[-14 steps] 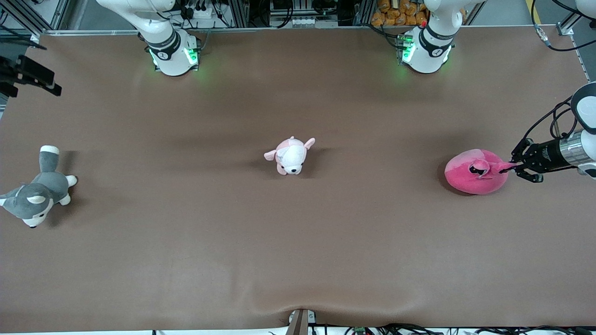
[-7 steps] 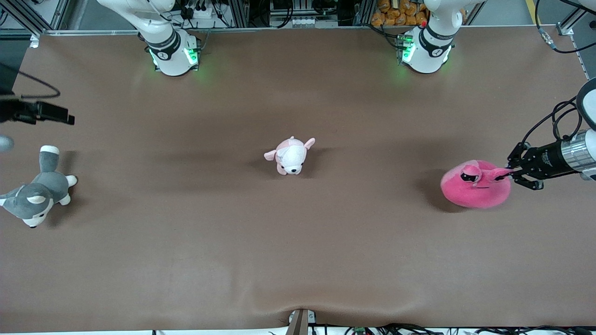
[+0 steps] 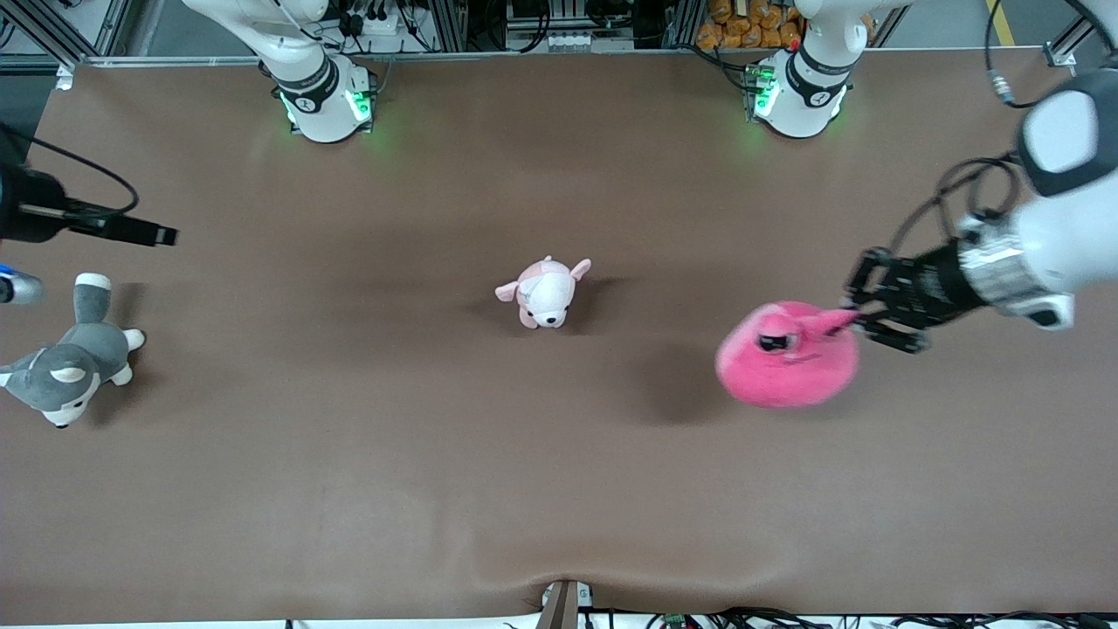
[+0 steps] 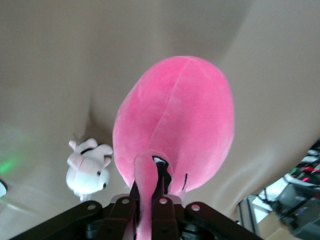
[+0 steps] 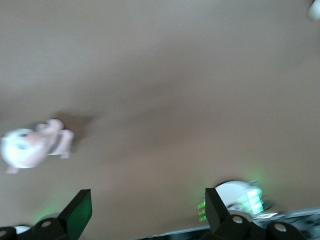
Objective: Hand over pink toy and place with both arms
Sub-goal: 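Carry the flamingo to the middle while the right gripper reaches in, then grasp the flamingo with the right gripper, then open the left gripper, then carry the flamingo toward the grey cat while the left gripper withdraws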
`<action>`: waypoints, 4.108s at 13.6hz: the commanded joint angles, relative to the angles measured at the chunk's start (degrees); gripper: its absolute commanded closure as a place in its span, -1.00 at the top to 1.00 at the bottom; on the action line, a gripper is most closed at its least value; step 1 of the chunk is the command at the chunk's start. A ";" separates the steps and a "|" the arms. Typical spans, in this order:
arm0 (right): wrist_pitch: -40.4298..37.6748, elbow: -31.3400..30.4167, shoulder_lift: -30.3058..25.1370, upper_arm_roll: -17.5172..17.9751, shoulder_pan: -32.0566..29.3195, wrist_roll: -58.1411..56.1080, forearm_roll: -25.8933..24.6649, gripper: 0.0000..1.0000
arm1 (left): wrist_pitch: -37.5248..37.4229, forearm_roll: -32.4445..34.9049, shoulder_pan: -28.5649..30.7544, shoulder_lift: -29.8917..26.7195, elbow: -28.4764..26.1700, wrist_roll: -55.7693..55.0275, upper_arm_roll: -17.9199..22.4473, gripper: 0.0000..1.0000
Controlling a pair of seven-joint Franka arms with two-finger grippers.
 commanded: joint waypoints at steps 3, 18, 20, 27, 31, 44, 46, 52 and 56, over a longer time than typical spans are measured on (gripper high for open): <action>-1.76 1.02 0.67 -0.02 3.63 19.79 7.98 1.00 | 1.45 -1.03 -8.92 3.79 8.30 -9.21 -0.02 -1.00; 29.43 1.10 6.12 -0.11 28.96 85.57 13.78 1.00 | 14.12 -2.70 -27.30 5.02 10.07 -24.70 0.07 -1.00; 30.92 1.10 6.73 -0.11 30.62 87.50 12.91 1.00 | 14.73 -2.61 -28.36 5.63 10.07 -24.61 0.24 -1.00; 34.54 1.46 8.05 -0.11 34.49 92.70 9.48 -1.00 | 15.26 -2.61 -29.15 5.72 10.07 -24.96 0.24 -1.00; 32.62 1.63 7.17 -0.72 33.44 92.44 5.63 -1.00 | 15.35 -2.26 -29.15 5.55 10.07 -24.17 0.33 0.93; 17.31 2.08 8.22 -2.66 10.26 74.98 3.24 -1.00 | 5.51 13.71 -23.09 0.72 10.07 -4.96 4.28 1.00; 17.58 -0.20 11.64 -2.66 6.13 67.24 3.24 -1.00 | 2.71 15.76 -20.90 0.10 9.54 5.48 4.29 1.00; 17.40 -9.09 18.14 -2.48 -7.75 48.27 4.11 -1.00 | -8.90 18.31 -12.72 -0.43 9.54 48.02 4.20 1.00; 15.83 -9.80 20.79 -2.57 -9.18 44.01 6.22 -0.09 | -11.80 18.83 -8.33 -1.04 9.80 63.77 4.46 1.00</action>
